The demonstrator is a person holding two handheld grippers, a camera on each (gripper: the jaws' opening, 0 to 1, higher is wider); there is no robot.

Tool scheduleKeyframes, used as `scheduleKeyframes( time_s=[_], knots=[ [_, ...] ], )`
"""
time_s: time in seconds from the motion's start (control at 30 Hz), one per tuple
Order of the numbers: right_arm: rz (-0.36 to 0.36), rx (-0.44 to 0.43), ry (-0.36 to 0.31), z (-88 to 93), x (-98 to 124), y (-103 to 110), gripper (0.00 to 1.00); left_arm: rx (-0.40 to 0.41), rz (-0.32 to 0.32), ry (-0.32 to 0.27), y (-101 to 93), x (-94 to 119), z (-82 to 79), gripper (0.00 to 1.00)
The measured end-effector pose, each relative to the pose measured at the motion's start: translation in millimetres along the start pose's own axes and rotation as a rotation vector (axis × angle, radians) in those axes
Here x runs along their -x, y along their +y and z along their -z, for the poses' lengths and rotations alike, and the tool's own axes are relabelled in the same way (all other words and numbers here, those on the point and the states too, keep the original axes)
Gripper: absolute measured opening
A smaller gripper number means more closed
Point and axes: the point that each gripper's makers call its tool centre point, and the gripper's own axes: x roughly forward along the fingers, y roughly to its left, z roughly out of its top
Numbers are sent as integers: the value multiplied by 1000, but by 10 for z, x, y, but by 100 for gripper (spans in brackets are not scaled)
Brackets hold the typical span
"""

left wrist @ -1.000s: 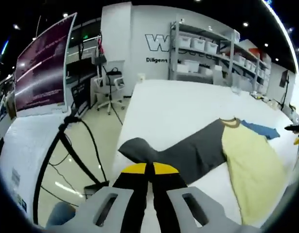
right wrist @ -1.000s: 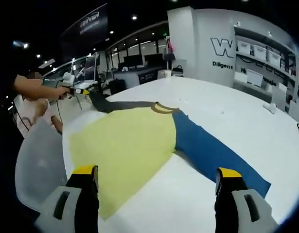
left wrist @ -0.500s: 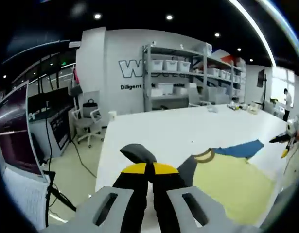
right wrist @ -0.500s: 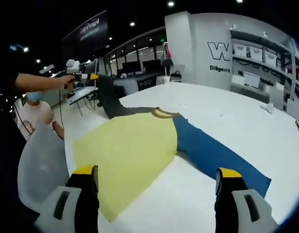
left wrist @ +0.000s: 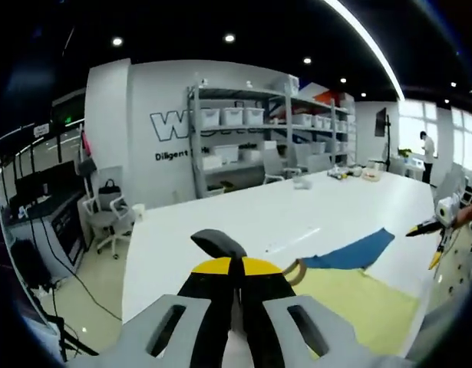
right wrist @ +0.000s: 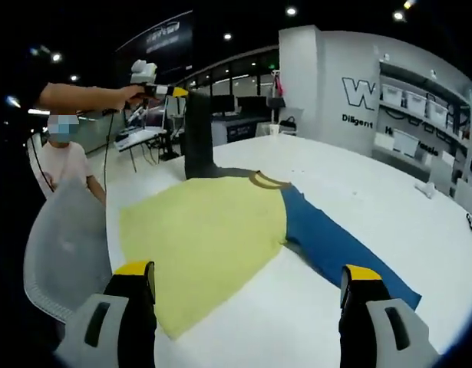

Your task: Fold the garment on the visible template until the final outline fits inside the template.

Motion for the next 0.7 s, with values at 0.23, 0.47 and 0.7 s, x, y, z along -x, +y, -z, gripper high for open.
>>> scheduleKeyframes(
  time_s=[0.23,0.47,0.7],
  knots=[
    [10,-18,-8,35,42,-5,100,-21,39,-3,-208,-109,-124,0],
    [26,-40,-19,64,86,-35,100,-27,54,9,-343,-250,-178,0],
    [41,-62,-29,99,143,-43,100,-52,78,40,-567,-417,-180,0]
  ],
)
